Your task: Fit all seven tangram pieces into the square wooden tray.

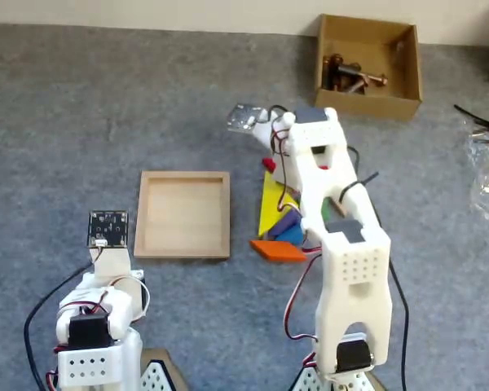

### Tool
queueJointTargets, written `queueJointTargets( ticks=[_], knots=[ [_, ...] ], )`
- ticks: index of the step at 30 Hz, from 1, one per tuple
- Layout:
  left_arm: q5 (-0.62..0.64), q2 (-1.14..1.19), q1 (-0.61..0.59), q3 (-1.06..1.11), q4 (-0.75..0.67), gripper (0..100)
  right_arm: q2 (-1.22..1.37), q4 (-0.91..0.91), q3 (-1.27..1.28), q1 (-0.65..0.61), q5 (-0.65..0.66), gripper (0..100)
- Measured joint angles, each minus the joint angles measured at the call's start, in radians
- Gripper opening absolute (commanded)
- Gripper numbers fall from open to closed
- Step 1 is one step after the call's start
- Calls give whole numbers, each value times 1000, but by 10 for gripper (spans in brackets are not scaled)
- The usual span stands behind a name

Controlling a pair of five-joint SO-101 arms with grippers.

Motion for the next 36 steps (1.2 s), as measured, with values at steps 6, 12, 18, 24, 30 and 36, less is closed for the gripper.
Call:
queueJointTargets(
  ticks=[6,12,18,24,30,36],
  knots=[
    [0,0,0,0,0,5,35,49,-35,-2,3,217],
    [0,0,0,0,0,5,63,64,-46,-2,5,217],
    [0,0,0,0,0,5,87,69,-46,-2,6,216],
    [0,0,0,0,0,5,87,71,-46,-2,6,216],
    [0,0,0,0,0,5,87,71,-46,-2,6,130],
    [0,0,0,0,0,5,87,103,-55,6,6,50]
  ],
)
